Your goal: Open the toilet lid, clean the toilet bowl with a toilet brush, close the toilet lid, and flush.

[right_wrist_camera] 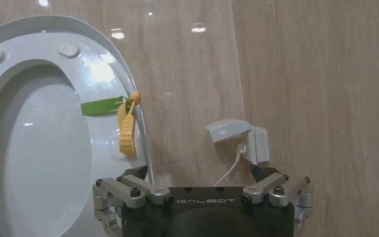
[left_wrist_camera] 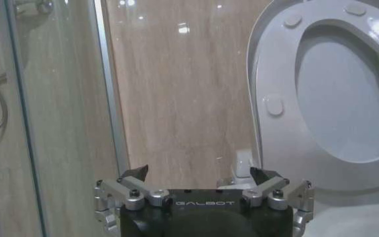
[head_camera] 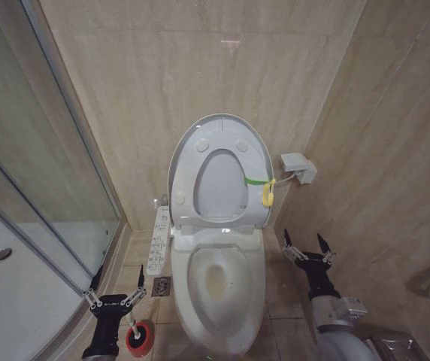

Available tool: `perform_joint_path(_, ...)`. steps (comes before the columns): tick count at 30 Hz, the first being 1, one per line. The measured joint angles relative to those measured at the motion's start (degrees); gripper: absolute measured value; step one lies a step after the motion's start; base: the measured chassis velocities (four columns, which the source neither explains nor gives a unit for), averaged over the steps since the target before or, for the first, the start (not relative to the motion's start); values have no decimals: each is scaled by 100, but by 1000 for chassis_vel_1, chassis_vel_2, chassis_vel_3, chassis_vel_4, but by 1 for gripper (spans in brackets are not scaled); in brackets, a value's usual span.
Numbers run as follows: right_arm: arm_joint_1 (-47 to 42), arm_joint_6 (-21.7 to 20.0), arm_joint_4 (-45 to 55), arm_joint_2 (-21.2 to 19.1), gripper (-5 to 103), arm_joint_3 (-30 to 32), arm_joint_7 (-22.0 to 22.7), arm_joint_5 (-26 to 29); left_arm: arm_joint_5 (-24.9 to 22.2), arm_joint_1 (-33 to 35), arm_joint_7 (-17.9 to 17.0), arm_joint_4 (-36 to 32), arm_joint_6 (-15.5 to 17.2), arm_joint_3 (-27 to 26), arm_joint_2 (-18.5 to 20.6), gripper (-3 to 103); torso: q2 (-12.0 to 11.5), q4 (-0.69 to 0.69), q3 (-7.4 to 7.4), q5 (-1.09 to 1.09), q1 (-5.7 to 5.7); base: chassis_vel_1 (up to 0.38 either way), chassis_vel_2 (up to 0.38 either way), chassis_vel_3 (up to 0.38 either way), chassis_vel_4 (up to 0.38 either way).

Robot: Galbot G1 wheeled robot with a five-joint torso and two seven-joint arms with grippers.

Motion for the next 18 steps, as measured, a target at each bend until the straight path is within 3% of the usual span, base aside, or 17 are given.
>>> perform_joint_path(18, 192, 451, -334, -1, 100, 151, 64, -325, 0, 0, 0, 0, 0, 0, 0, 100, 0, -1, 0, 0, 0, -9, 10, 10, -12)
